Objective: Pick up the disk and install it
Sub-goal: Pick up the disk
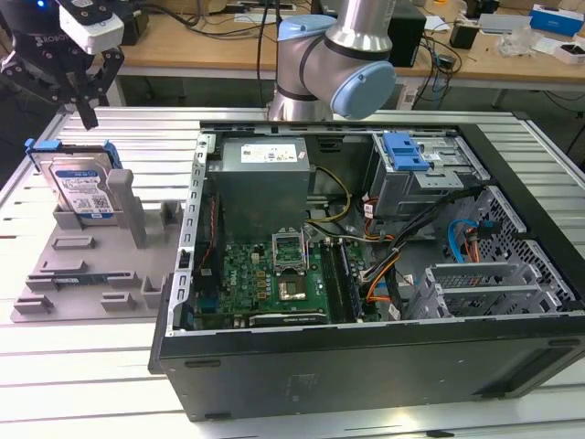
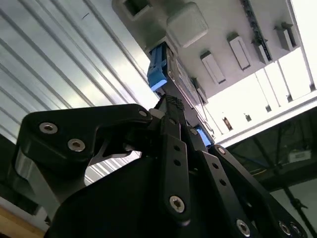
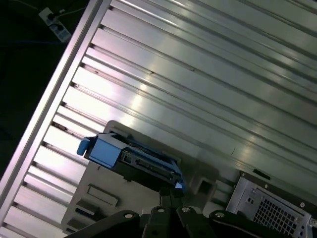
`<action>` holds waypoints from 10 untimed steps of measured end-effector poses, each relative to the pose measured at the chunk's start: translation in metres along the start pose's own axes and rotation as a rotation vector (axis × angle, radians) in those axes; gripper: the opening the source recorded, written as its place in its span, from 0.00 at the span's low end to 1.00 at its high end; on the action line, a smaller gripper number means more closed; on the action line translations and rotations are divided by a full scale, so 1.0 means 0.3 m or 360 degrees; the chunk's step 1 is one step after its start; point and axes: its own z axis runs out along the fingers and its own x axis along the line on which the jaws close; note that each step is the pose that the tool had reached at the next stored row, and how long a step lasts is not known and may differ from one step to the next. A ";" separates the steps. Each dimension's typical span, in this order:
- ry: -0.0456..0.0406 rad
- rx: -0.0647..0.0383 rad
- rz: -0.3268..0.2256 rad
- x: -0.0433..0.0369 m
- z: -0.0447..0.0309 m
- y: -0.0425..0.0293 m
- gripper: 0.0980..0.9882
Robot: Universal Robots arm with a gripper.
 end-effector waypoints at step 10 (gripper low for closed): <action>0.0016 0.0000 -0.0367 0.000 0.001 0.000 0.01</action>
